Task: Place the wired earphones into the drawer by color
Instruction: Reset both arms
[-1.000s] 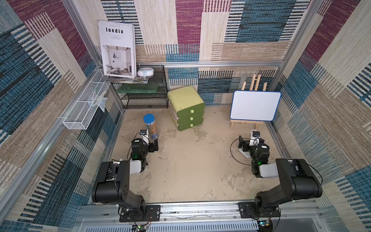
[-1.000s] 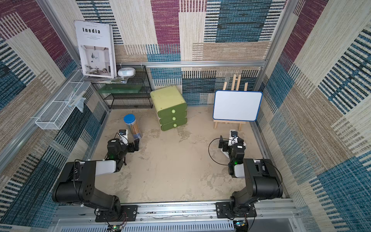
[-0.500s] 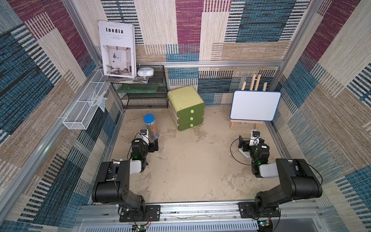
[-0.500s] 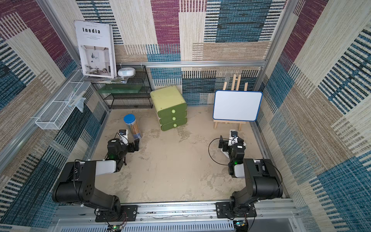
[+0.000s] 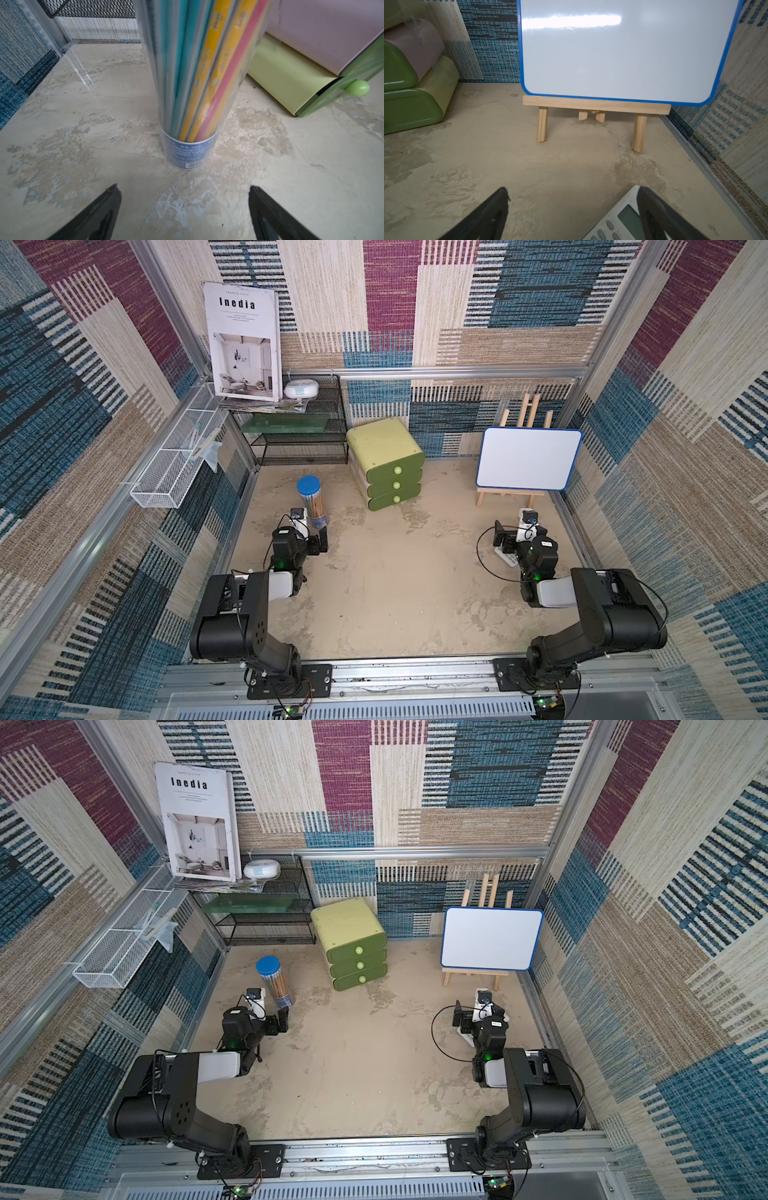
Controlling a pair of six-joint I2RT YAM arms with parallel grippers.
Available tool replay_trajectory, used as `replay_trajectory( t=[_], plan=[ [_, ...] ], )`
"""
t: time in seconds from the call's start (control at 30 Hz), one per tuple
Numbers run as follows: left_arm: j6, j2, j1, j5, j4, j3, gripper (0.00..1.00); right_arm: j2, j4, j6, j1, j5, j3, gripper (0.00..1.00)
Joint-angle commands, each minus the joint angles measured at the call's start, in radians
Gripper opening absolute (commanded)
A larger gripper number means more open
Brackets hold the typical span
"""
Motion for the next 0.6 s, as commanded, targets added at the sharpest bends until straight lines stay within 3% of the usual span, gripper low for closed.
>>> replay_trajectory(
  t=[0.0,0.57],
  plan=[
    [-0.007,-0.003,-0.001,-0.011,0.011,0.000,0.99,-0.004,0.016,0.003,0.001,-0.006,0.006,0.99],
    [-0.007,-0.004,-0.001,-0.011,0.011,0.000,0.99,-0.004,0.011,0.005,-0.005,-0.018,0.008,0.99]
  ],
)
